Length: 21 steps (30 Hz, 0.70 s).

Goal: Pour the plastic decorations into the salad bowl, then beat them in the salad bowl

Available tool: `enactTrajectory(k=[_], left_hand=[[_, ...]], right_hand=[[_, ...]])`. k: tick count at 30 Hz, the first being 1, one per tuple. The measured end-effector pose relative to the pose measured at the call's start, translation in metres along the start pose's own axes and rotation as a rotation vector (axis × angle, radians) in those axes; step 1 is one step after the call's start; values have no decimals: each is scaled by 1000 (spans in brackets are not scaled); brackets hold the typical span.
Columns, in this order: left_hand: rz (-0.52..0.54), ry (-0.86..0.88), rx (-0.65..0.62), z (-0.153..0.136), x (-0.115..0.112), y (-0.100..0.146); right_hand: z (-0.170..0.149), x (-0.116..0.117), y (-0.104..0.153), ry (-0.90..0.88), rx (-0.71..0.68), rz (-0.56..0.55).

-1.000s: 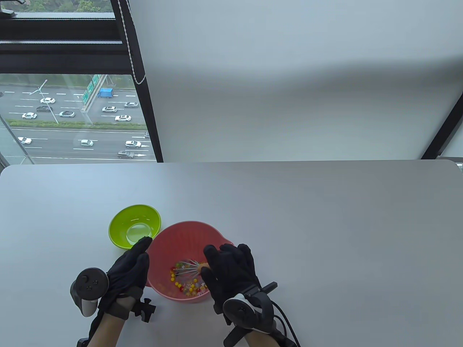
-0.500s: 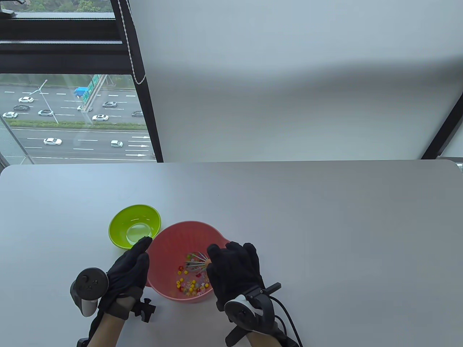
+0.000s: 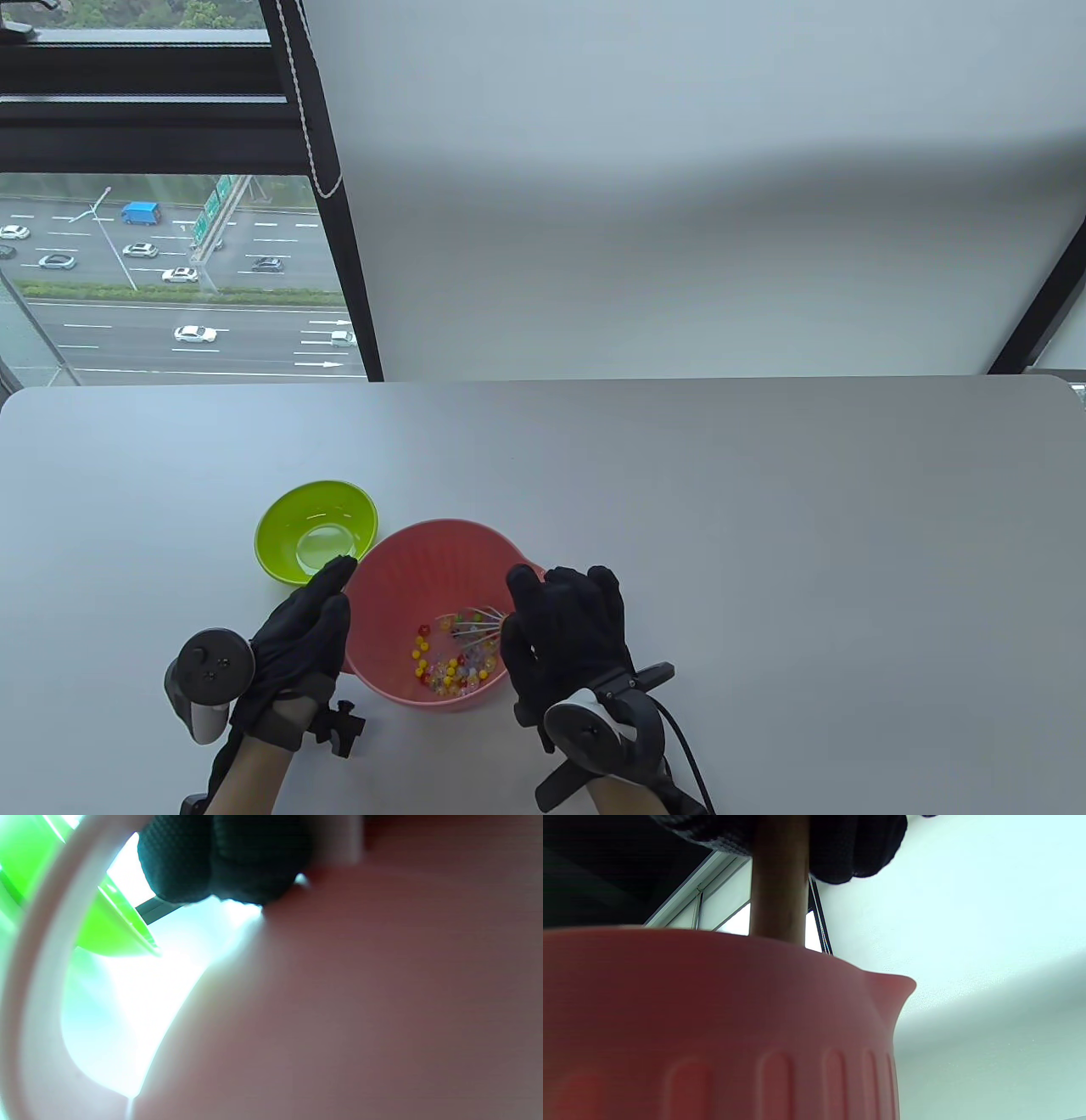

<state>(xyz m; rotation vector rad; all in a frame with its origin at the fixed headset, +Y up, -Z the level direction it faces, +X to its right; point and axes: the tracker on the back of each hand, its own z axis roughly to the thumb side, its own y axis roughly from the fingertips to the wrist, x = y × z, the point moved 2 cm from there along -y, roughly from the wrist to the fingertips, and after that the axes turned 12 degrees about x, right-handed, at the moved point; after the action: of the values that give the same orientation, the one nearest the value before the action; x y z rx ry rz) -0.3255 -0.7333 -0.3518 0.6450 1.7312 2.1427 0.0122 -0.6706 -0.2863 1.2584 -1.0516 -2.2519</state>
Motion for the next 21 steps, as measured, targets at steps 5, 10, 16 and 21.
enactTrajectory(k=[5, 10, 16, 21], left_hand=[[1, 1, 0, 0, 0, 0], [1, 1, 0, 0, 0, 0], [2, 2, -1, 0, 0, 0], [2, 4, -1, 0, 0, 0]], right_hand=[[-1, 0, 0, -20, 9, -1], [0, 5, 1, -67, 37, 37], [4, 16, 5, -60, 26, 100], [8, 21, 8, -35, 3, 115]])
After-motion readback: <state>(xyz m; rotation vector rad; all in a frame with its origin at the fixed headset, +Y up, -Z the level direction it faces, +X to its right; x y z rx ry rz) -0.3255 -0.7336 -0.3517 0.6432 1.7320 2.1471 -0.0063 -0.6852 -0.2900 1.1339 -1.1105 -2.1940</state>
